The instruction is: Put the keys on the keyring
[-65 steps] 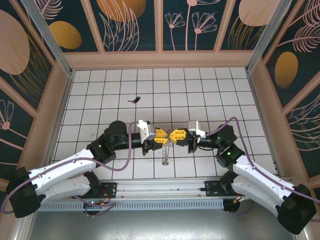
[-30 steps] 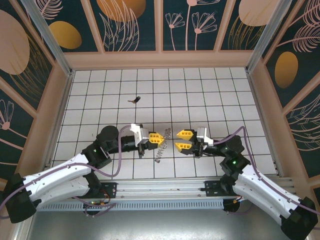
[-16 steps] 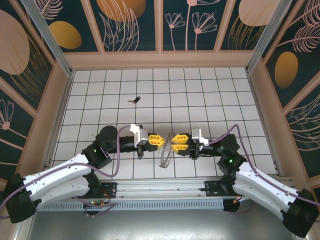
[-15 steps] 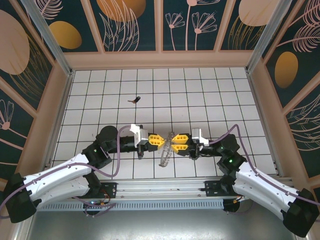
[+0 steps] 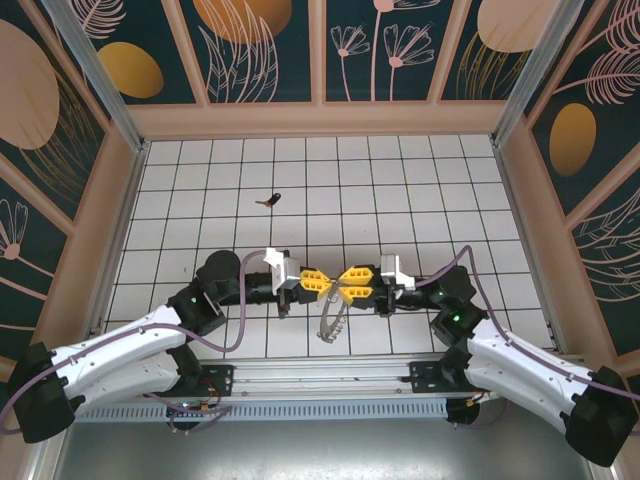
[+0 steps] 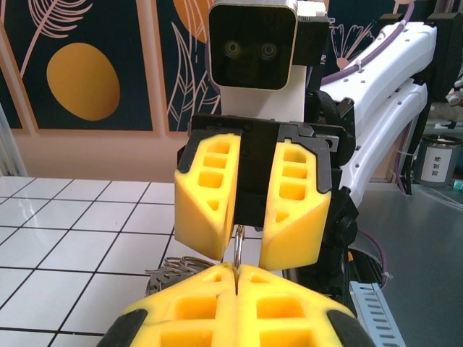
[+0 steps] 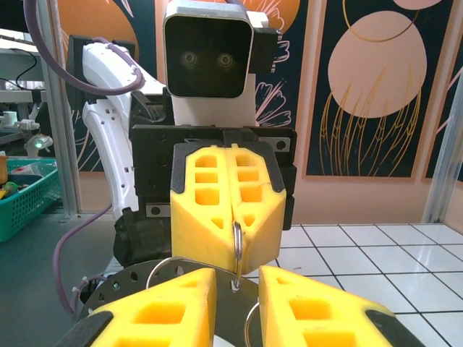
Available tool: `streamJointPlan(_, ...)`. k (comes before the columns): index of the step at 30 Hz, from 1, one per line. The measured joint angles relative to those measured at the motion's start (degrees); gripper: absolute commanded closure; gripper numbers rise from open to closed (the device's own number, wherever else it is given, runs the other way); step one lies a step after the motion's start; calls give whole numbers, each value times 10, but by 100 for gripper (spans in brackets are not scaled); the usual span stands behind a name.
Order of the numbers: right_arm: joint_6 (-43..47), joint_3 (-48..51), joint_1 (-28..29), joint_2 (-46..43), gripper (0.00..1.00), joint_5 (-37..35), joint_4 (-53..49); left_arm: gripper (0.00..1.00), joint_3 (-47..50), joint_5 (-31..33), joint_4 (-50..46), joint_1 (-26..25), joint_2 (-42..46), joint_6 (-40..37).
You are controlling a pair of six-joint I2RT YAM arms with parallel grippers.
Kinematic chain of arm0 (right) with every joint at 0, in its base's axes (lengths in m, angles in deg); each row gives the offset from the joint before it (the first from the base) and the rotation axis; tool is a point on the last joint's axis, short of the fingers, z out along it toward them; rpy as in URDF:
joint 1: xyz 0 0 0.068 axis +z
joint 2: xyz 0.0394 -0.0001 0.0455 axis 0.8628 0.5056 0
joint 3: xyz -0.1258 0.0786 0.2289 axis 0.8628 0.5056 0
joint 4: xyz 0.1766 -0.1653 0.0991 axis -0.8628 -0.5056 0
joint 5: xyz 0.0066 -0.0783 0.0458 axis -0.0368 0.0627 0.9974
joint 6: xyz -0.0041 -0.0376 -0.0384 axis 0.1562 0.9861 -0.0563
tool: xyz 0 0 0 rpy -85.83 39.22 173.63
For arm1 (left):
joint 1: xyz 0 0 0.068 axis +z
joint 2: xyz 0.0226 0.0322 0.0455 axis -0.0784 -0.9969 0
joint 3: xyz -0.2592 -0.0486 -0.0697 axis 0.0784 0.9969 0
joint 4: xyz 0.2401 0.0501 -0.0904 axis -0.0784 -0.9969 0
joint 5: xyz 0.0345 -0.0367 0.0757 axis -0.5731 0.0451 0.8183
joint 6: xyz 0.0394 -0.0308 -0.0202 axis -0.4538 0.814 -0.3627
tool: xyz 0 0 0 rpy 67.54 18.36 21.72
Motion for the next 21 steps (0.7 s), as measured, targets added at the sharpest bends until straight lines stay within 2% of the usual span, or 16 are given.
streamJointPlan(5, -1, -5, 3, 14, 83, 0, 12, 100, -2, 0, -1, 0, -8, 0)
streamJointPlan(9, -1, -5, 3, 16, 100, 0, 18, 100, -4, -1, -6, 0, -10, -1)
streamJointPlan(13, 3, -15, 3, 16, 100, -7, 3, 100, -13, 3, -21, 1, -10, -5)
streamJointPlan(16, 16, -50, 3, 17, 100, -21, -59, 89, -26, 17, -39, 5, -7, -14)
streamJointPlan(21, 56, -162, 5, 44, 100, -39, -231, 85, -54, 53, -78, 8, 1, -40)
